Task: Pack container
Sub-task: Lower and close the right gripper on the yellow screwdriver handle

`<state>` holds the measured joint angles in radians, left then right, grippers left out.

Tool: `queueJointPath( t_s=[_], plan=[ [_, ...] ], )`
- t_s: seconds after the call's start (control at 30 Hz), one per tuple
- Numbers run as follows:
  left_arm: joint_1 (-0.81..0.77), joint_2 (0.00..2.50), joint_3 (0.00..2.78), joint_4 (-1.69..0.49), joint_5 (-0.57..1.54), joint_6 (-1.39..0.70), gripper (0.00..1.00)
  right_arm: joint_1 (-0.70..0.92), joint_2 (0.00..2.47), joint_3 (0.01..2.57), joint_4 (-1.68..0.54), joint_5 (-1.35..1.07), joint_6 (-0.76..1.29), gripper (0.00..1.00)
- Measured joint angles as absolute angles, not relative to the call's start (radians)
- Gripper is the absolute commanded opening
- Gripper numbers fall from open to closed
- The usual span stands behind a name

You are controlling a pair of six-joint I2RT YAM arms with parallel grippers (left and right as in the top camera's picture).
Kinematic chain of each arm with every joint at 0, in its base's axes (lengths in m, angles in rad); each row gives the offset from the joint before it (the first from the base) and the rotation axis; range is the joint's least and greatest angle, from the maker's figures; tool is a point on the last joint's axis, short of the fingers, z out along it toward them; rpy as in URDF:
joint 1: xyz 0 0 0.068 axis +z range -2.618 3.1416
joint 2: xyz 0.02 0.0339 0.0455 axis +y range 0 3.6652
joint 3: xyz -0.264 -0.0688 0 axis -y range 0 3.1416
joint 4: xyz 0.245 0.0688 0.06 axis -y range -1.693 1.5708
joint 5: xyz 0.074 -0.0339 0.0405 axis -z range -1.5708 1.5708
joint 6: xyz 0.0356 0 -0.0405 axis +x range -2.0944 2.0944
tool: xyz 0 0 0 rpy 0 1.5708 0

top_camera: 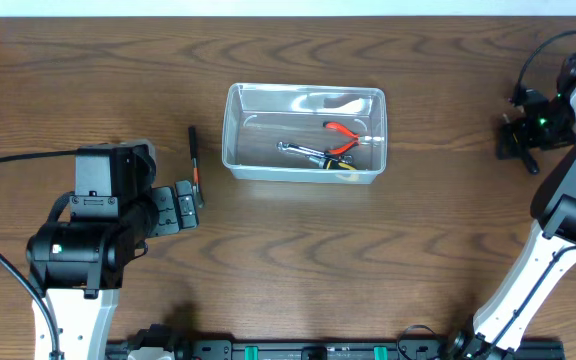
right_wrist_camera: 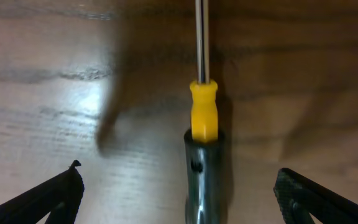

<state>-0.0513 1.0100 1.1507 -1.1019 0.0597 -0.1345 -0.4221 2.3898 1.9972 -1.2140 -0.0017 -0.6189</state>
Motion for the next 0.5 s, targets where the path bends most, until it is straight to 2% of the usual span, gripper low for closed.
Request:
queueJointPath(
  t_s=[0.5],
  plan=[
    [-0.051,1.010,1.151,-1.089,0.060,-0.134,0.98,-0.422,2.402,1.997,-1.185,0.028,-0.621,0.96]
  ],
)
